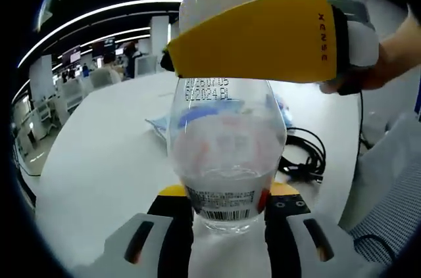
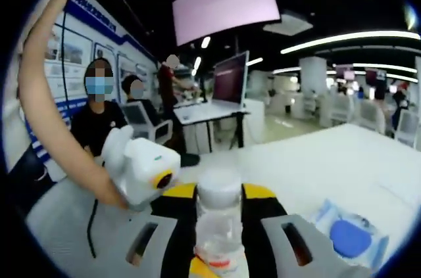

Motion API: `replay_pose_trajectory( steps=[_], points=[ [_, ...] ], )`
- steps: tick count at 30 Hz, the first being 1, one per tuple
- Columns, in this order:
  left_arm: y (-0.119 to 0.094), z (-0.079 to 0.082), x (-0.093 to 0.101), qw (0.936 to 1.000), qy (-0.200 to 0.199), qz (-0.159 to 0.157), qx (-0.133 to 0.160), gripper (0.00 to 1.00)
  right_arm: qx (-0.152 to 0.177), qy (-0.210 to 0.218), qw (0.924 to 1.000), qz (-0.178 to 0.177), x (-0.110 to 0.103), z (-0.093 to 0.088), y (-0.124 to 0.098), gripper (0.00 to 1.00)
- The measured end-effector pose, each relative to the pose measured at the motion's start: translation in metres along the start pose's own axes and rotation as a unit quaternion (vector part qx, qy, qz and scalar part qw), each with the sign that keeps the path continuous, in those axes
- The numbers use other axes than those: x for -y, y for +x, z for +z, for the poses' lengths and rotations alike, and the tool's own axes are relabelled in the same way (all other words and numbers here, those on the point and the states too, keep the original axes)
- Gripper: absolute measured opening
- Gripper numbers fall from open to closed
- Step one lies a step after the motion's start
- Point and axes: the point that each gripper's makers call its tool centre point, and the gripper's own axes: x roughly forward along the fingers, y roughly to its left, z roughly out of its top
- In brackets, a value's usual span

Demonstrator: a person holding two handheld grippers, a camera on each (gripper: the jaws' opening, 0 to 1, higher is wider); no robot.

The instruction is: Arrange the tabletop items into an orderly group along one side of the table until the central work area is clear of visible clutter.

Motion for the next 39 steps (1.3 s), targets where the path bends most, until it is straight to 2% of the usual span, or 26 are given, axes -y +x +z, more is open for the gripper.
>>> replay_pose_trajectory(
  steps=[6,11,16,22,25,29,33,39],
  points=[
    [-0.0006,-0.0009,-0.0001,0.9998,0.011,-0.014,-0.002,0.39,-0.002,0.009,0.9998,-0.015,-0.0005,-0.0002,0.0000,0.20],
    [-0.0010,-0.0013,0.0022,0.9976,0.038,-0.058,-0.007,0.39,-0.005,0.017,0.9985,-0.051,0.0020,-0.0008,-0.0013,0.20],
    [-0.0001,-0.0019,0.0002,0.9935,0.065,-0.093,-0.011,0.39,-0.008,0.012,0.9981,-0.059,0.0021,-0.0012,-0.0013,0.20],
    [-0.0035,-0.0035,0.0049,0.9804,0.102,-0.168,-0.012,0.39,-0.006,-0.015,0.9998,-0.012,-0.0038,-0.0013,-0.0050,0.20],
    [-0.0030,-0.0028,0.0044,0.9752,0.112,-0.190,-0.017,0.39,-0.002,-0.016,0.9998,0.007,-0.0021,-0.0004,-0.0053,0.20],
    [-0.0027,-0.0020,0.0042,0.9688,0.117,-0.218,-0.017,0.38,0.005,-0.020,0.9991,0.037,-0.0009,0.0005,-0.0048,0.20],
    [-0.0027,-0.0014,0.0048,0.9628,0.118,-0.242,-0.017,0.38,0.014,0.004,0.9977,0.067,0.0010,0.0025,-0.0039,0.20],
    [-0.0018,-0.0025,0.0062,0.9552,0.137,-0.261,-0.027,0.38,0.021,-0.017,0.9941,0.105,-0.0018,0.0062,0.0024,0.20]
  ],
)
